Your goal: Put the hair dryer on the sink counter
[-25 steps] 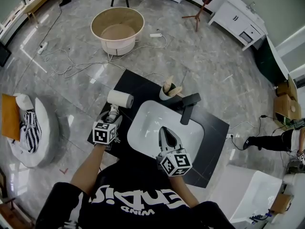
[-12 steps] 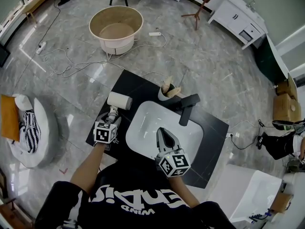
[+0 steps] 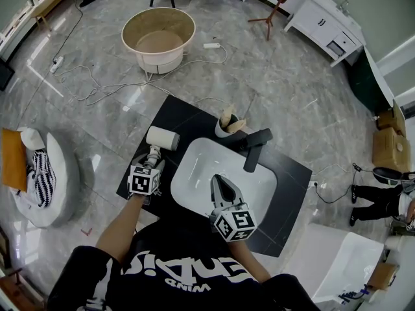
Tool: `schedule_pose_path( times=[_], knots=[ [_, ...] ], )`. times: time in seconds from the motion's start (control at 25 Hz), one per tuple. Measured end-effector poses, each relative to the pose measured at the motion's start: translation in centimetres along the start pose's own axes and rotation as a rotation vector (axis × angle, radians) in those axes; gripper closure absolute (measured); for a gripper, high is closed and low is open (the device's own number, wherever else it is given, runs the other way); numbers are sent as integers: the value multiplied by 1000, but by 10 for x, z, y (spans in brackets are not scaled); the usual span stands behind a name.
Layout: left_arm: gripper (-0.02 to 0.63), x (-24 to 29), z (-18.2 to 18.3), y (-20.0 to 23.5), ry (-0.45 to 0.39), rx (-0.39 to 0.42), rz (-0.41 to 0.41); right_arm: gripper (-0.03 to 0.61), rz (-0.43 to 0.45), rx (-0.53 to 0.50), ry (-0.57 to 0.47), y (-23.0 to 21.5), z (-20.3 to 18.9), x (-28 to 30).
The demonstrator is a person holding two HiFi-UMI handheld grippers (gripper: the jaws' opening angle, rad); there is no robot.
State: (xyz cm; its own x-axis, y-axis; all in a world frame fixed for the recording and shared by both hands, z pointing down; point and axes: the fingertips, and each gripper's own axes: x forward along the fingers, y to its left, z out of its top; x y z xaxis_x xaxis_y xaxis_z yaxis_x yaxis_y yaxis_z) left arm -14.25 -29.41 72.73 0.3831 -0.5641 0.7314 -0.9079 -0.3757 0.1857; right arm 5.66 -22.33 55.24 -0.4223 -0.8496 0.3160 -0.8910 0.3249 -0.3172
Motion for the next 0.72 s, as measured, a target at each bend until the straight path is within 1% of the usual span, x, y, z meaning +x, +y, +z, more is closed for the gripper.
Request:
schedule_pose_path(
  times=[0.72],
  knots=[
    [345, 4, -4, -4, 22, 32, 11, 555, -11, 6, 3, -7, -5, -7]
  ],
)
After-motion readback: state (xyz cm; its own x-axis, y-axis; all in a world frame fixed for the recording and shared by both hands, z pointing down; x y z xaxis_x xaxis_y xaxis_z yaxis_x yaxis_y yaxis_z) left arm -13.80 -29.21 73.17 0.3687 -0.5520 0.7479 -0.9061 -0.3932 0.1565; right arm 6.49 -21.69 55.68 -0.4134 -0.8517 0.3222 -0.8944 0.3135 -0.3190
